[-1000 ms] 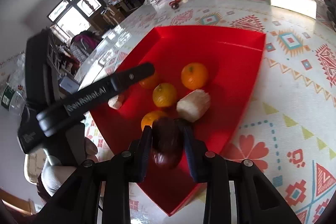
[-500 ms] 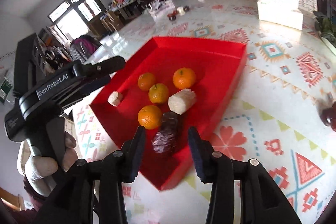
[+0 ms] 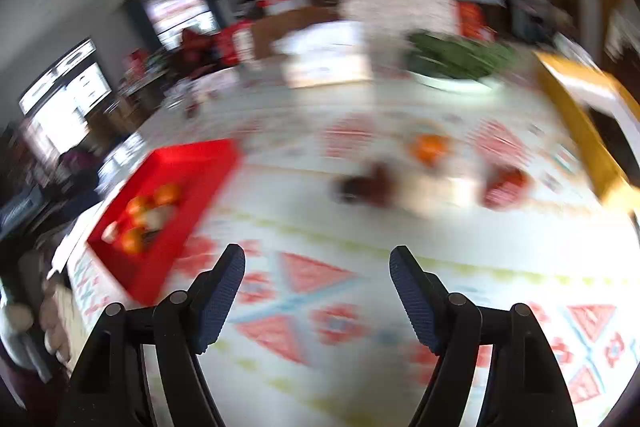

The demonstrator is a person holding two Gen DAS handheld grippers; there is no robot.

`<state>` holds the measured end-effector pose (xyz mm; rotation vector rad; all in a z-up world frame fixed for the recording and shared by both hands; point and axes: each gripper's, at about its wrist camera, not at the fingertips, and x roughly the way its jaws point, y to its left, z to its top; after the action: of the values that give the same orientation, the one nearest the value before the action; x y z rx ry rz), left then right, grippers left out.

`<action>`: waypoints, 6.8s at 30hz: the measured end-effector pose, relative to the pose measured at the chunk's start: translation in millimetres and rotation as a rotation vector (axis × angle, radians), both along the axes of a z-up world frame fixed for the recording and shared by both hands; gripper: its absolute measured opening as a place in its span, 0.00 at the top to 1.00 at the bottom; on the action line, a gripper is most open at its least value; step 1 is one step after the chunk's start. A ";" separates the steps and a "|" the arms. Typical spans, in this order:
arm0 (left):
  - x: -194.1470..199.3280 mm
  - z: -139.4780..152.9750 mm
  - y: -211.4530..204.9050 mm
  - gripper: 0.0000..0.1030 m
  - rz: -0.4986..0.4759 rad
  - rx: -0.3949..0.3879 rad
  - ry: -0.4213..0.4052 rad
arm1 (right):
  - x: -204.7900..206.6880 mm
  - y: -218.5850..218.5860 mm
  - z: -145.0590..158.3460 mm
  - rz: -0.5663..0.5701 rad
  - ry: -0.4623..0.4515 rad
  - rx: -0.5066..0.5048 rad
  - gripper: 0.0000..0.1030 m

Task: Organize fruits
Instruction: 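Move both tools back toward the remaining fruits, then grasp a red date with the right tool while the left tool grasps a dark plum, then carry the date and plum into the red tray and open both tools, then move both tools back toward the remaining fruits, then grasp a beige round piece with the right tool while the left tool grasps a beige cube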

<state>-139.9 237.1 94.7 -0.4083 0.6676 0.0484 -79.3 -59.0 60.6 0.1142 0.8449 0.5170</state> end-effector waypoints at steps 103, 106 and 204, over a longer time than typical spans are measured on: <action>-28.2 -45.0 75.7 0.75 0.073 -0.038 0.015 | 24.0 91.4 41.8 0.103 0.073 0.157 0.72; -31.3 -49.3 86.1 0.75 0.088 -0.050 0.022 | 23.3 128.2 43.4 0.160 0.078 0.141 0.72; 24.4 -50.4 -72.6 0.30 -0.223 0.024 0.143 | 90.7 -3.2 -28.8 -0.080 0.071 -0.036 0.62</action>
<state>-115.5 164.4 44.3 -0.3067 0.8494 -0.1269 11.4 -62.3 31.8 0.1332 0.9154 0.4245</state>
